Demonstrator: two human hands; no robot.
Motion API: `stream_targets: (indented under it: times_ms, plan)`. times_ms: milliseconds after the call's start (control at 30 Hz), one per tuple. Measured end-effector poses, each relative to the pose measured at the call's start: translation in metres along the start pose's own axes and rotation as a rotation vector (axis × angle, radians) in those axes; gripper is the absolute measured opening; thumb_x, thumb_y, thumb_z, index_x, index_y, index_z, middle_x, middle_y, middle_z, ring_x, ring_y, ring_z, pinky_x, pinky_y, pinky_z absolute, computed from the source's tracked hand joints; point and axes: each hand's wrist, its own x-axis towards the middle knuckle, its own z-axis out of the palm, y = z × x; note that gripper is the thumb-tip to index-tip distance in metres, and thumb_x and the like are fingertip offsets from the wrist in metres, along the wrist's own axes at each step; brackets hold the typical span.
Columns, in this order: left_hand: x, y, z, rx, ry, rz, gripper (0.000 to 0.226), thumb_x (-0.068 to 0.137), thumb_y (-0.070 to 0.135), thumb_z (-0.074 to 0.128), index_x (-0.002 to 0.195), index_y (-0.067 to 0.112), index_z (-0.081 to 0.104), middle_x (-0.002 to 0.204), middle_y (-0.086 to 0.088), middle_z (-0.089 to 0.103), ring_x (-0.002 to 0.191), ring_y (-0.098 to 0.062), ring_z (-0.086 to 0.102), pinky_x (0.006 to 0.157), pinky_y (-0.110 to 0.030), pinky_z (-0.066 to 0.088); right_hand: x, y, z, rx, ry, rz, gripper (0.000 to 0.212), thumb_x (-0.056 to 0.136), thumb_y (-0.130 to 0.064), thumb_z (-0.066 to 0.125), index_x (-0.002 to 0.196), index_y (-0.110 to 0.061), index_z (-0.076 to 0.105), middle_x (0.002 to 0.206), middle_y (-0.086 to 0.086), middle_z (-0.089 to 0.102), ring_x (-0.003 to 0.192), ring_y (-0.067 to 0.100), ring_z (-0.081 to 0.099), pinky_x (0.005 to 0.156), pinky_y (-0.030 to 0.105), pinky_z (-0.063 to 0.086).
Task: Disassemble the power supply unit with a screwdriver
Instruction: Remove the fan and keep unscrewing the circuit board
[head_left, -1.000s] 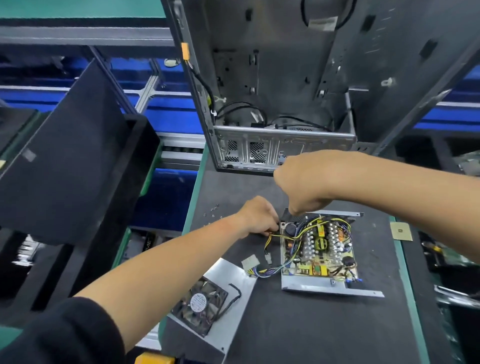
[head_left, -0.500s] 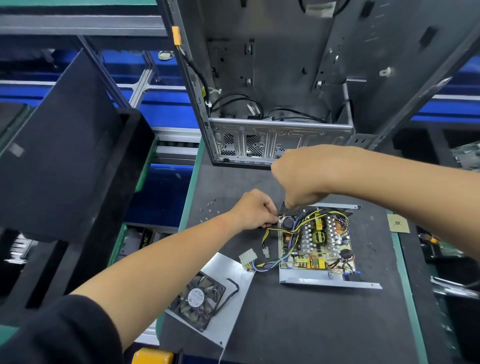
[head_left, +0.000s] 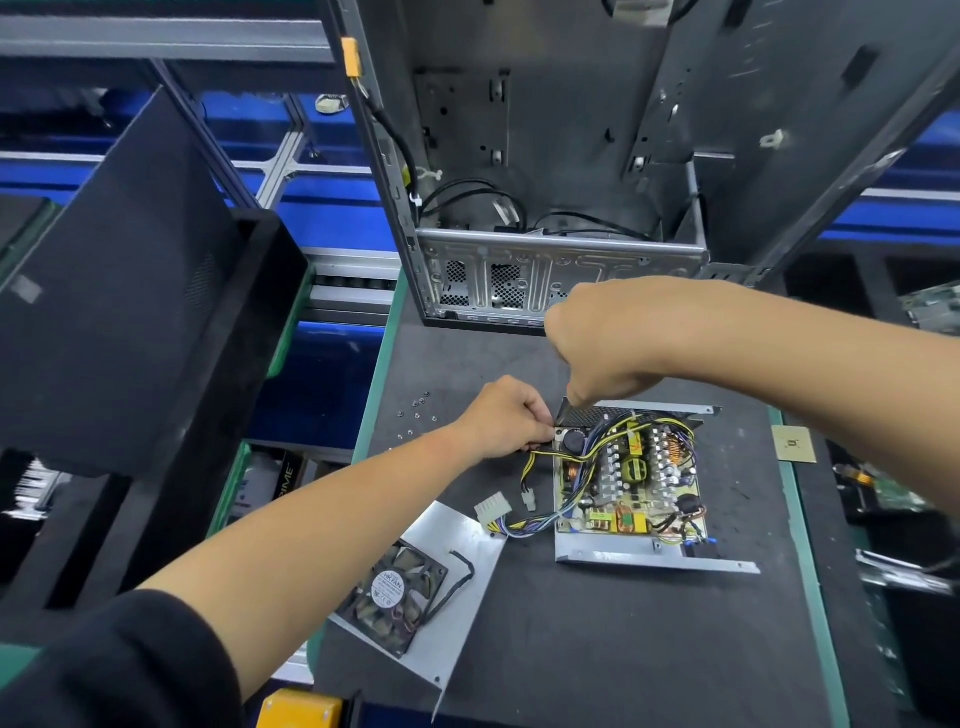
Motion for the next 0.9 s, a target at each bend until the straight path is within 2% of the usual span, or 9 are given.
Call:
stream_targets:
  times_ms: [133,267,367,500,633,767,900]
  plan:
    - [-0.0003,-0.0010,0.0012,0.012,-0.001,0.005,0.023,0.075,0.010,0.079,0.062,0.021,0.063,0.060,0.005,0.063,0.061,-0.011,0.060,0.057,-0.011,0.047,0.0029,-0.0014,0.0019,-0.030,-0.035,0.002,0.021,0.086,-0.025,0.067,0.077,-0.010,0.055,0.085,0.008,0.066,0.058,0.017,0.052,0.047,0.026,0.038]
    - [0.0007,-0.0018,0.0009,0.028,0.006,0.018,0.024,0.075,0.010,0.079,0.061,0.021,0.063,0.065,0.002,0.066,0.062,-0.010,0.061,0.060,-0.013,0.048,0.0041,0.0000,0.0030,-0.016,-0.075,0.000,0.025,0.089,-0.032,0.065,0.094,-0.009,0.067,0.090,0.006,0.070,0.061,0.014,0.054,0.046,0.026,0.036]
    - [0.0015,-0.0012,0.0012,0.032,0.005,0.023,0.024,0.075,0.010,0.079,0.061,0.021,0.063,0.065,0.002,0.066,0.061,-0.010,0.060,0.059,-0.012,0.049,0.0046,0.0022,0.0015,0.007,-0.093,0.004,0.027,0.088,-0.034,0.064,0.092,-0.008,0.070,0.086,0.005,0.072,0.059,0.012,0.055,0.046,0.025,0.035]
    - [0.0016,-0.0014,0.0017,0.037,0.005,0.019,0.026,0.075,0.009,0.079,0.060,0.022,0.063,0.064,0.002,0.066,0.063,-0.011,0.061,0.069,-0.024,0.052,0.0055,0.0007,0.0030,-0.026,-0.061,0.007,0.020,0.087,-0.029,0.066,0.082,-0.010,0.063,0.087,0.005,0.071,0.056,0.012,0.050,0.046,0.025,0.034]
    - [0.0011,-0.0023,0.0014,0.031,0.012,0.021,0.028,0.075,0.009,0.079,0.058,0.023,0.061,0.061,0.004,0.064,0.063,-0.011,0.061,0.072,-0.025,0.052,0.0048,-0.0009,0.0041,-0.039,-0.045,0.002,0.021,0.088,-0.029,0.066,0.082,-0.011,0.058,0.089,0.005,0.071,0.056,0.012,0.049,0.045,0.025,0.034]
    - [0.0016,-0.0029,0.0023,0.023,0.005,0.030,0.029,0.075,0.008,0.078,0.057,0.023,0.062,0.057,0.009,0.061,0.063,-0.009,0.059,0.074,-0.027,0.052,0.0026,-0.0016,0.0042,-0.050,-0.032,-0.012,0.021,0.088,-0.029,0.066,0.080,-0.010,0.064,0.083,0.004,0.069,0.054,0.012,0.049,0.044,0.025,0.035]
    - [0.0026,-0.0042,0.0029,0.024,0.005,0.034,0.028,0.074,0.008,0.079,0.058,0.022,0.062,0.057,0.008,0.061,0.062,-0.009,0.058,0.073,-0.028,0.051,0.0009,-0.0015,0.0050,-0.038,-0.019,-0.019,0.024,0.088,-0.030,0.067,0.074,-0.011,0.059,0.076,0.003,0.064,0.054,0.013,0.048,0.044,0.025,0.037]
